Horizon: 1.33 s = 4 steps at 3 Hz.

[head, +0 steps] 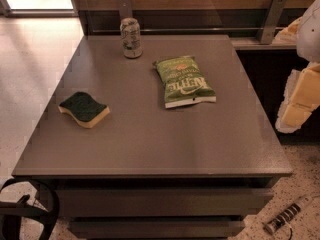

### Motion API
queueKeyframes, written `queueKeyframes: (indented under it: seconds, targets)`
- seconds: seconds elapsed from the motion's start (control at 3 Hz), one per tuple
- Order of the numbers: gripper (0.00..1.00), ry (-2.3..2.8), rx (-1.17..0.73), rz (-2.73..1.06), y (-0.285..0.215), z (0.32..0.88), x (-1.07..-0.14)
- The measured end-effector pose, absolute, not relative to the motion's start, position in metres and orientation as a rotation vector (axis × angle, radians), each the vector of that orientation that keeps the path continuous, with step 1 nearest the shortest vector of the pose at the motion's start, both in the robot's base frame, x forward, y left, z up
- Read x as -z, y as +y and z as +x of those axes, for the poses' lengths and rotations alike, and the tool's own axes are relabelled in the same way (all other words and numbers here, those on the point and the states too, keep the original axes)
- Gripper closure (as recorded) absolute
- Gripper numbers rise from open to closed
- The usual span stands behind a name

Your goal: Pick sponge

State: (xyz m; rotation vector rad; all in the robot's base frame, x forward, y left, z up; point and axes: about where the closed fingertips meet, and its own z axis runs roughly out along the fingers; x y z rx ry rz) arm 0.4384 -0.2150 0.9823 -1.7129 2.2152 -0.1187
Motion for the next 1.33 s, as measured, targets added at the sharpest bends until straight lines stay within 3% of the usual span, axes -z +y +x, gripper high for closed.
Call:
queueKeyframes:
  seconds: [0.67,1.33]
  targets:
    - [0.00,2.202,0.083,-1.659,-0.205,0.445,-0.977]
    - [0.00,2.068,-0.184,-1.392,-0.151,0.466,-0.940]
